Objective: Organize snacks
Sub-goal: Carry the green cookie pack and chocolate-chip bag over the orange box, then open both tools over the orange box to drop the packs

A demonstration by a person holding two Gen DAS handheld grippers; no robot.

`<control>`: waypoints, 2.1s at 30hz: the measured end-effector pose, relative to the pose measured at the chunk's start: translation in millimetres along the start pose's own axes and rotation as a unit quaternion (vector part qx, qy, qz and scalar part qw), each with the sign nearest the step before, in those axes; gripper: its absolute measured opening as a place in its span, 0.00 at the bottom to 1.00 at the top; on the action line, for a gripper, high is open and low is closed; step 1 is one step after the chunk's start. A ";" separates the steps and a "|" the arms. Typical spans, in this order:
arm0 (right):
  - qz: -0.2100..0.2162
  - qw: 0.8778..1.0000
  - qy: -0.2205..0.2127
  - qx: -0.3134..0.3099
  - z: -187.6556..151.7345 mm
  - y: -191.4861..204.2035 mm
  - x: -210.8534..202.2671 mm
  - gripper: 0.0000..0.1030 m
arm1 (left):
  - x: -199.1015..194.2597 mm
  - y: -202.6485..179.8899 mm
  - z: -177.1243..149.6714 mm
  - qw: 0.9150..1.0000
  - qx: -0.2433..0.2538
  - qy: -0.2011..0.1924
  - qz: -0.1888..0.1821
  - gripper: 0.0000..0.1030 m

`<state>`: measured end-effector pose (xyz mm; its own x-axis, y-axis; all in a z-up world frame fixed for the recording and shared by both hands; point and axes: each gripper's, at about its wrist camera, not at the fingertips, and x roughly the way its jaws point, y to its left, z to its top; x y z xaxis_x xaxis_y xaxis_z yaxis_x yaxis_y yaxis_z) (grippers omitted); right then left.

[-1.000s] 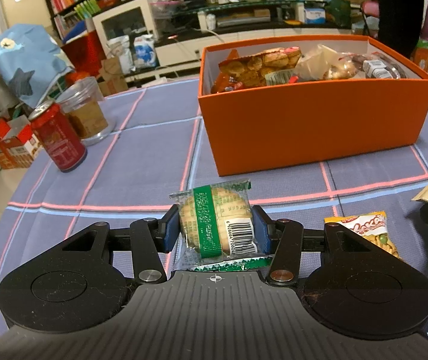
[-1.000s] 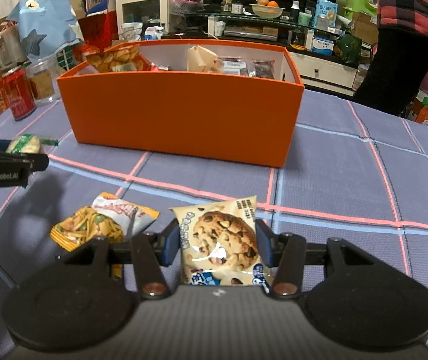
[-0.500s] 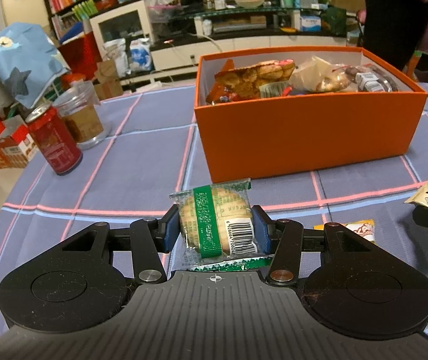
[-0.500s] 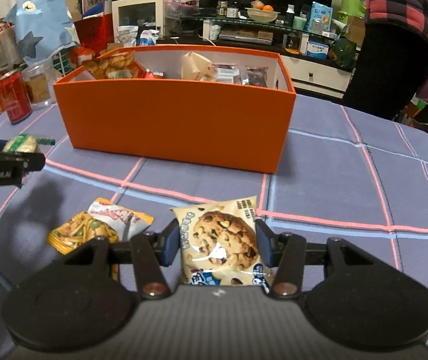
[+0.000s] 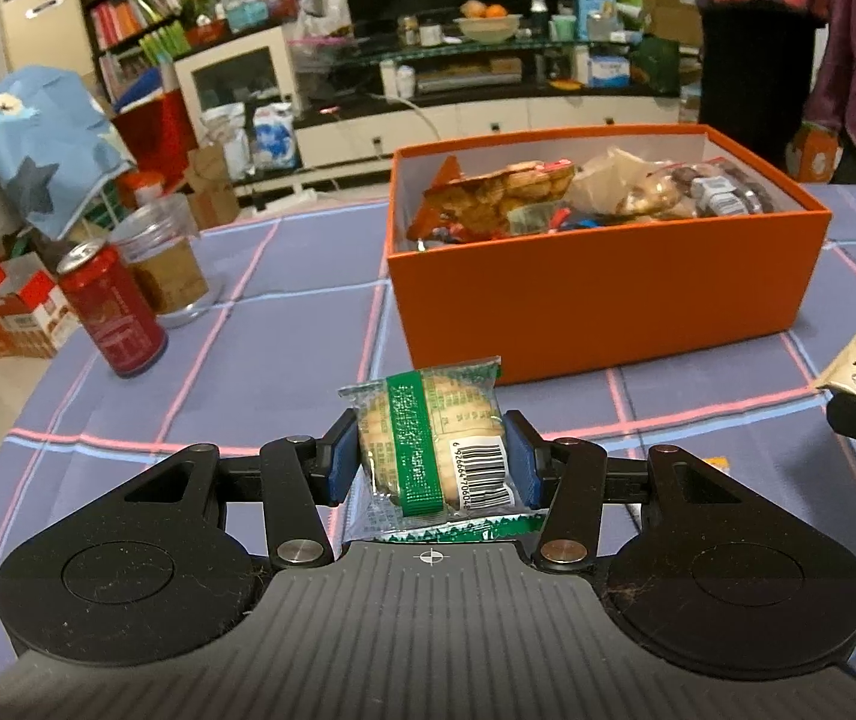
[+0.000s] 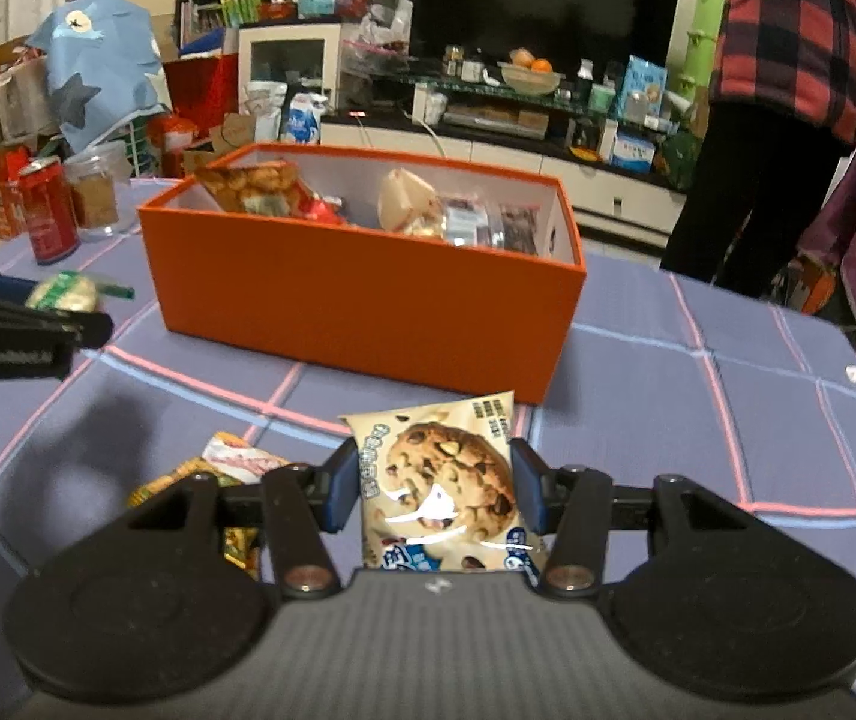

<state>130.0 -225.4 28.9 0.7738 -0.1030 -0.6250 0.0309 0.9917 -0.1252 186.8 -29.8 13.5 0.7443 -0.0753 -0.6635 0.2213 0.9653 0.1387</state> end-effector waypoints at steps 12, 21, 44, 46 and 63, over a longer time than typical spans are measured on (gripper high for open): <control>0.013 1.000 -0.007 0.006 4.6 6.7 -6.3 0.50 | -14.5 2.4 4.7 1.000 -0.007 -0.010 -0.007 0.31; 0.017 1.000 -0.015 0.005 12.2 15.3 -11.6 0.50 | -20.0 2.1 4.3 1.000 -0.004 0.000 -0.009 0.31; 0.050 0.995 -0.070 0.040 147.3 -9.8 31.3 0.50 | 24.3 5.4 140.6 0.994 -0.030 -0.066 -0.078 0.38; 0.043 0.997 -0.056 0.031 169.1 -8.4 60.4 0.56 | 54.0 -5.3 160.3 0.996 -0.023 -0.057 -0.068 0.60; 0.113 0.994 -0.010 -0.003 -36.8 28.5 -54.1 0.95 | -30.4 33.8 -15.6 0.991 -0.085 0.012 -0.107 0.86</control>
<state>65.8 -194.4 30.8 0.7727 0.1245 -0.6225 -0.1497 0.9887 0.0119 161.9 9.0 26.8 0.6762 -0.2791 -0.6818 0.2621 0.9561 -0.1313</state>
